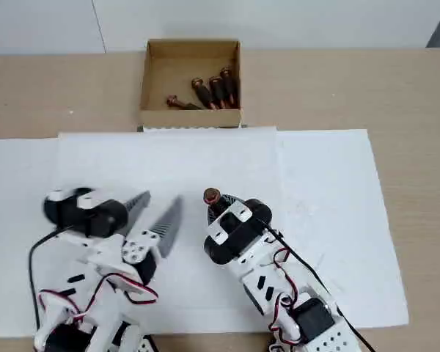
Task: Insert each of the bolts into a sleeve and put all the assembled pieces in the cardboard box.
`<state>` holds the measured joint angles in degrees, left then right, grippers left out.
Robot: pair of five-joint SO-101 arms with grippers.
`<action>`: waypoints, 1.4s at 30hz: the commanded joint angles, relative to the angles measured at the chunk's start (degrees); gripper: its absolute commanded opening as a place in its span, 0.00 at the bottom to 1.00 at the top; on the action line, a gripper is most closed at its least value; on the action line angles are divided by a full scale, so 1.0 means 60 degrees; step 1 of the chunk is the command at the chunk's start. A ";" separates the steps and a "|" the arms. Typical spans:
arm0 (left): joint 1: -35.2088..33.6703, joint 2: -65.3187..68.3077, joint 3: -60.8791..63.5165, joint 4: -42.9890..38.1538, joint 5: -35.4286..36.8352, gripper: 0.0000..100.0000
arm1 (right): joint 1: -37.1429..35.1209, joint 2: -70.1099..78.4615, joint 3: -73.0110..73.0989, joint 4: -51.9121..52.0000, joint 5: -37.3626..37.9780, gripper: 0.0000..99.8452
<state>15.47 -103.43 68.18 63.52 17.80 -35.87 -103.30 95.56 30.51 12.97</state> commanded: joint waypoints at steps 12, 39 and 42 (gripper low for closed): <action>-0.2799 -0.0029 0.2059 0.0000 -0.1861 0.01 | 0.1736 -0.0110 0.0015 0.0652 -0.1656 0.00; -0.2784 -0.0029 0.4300 -0.0952 -0.2256 0.01 | 0.2571 0.4857 -0.7648 0.4857 -0.4015 0.00; -0.2813 -0.0029 0.4300 -0.0952 -0.2256 0.01 | 0.2571 0.6923 -0.9084 0.4755 -0.4366 0.00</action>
<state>-1.49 -103.16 94.11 59.21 4.44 -20.66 -72.88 51.08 61.10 -11.21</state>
